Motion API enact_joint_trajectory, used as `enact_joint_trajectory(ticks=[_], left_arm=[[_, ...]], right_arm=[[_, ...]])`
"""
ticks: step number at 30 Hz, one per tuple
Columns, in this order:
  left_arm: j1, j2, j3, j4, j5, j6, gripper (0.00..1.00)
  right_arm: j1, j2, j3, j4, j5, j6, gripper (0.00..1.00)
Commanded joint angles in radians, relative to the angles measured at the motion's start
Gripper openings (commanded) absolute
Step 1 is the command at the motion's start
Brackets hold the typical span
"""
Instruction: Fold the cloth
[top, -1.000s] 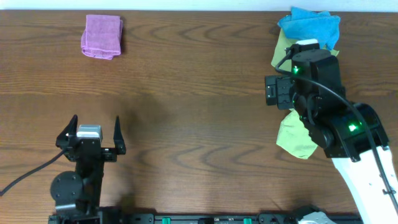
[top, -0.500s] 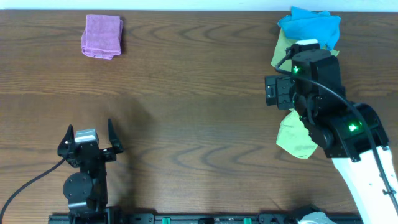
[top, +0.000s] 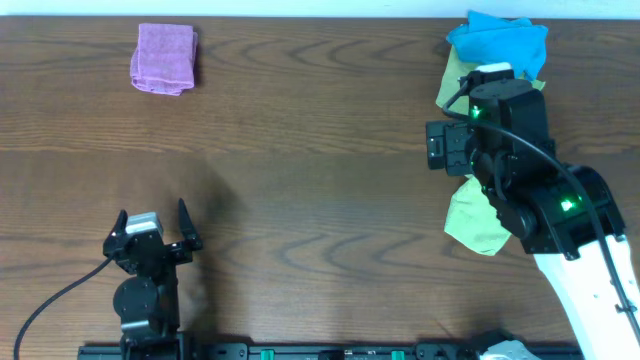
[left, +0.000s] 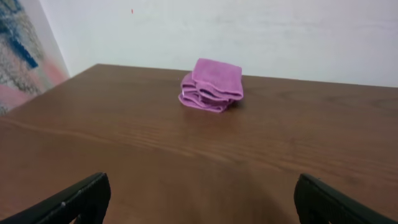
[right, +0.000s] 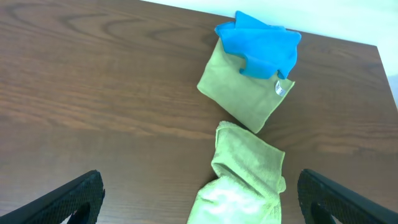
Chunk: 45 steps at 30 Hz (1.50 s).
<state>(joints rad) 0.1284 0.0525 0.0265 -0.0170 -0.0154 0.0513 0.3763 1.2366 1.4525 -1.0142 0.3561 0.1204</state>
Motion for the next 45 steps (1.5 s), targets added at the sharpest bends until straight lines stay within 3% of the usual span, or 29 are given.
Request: enact_joint_trajectory(ticks=[1, 38, 45], left_arm=[[0.004, -0.030, -0.023, -0.019, -0.018, -0.035, 0.95], [0.002, -0.041, -0.022, -0.058, -0.010, -0.025, 0.95], [0.002, -0.041, -0.022, -0.058, -0.010, -0.025, 0.96]], right_arm=[[0.010, -0.002, 0.014, -0.001, 0.013, -0.014, 0.99], [0.011, -0.002, 0.014, -0.002, 0.014, -0.014, 0.99], [-0.035, -0.162, 0.013, -0.032, 0.084, -0.056, 0.99]])
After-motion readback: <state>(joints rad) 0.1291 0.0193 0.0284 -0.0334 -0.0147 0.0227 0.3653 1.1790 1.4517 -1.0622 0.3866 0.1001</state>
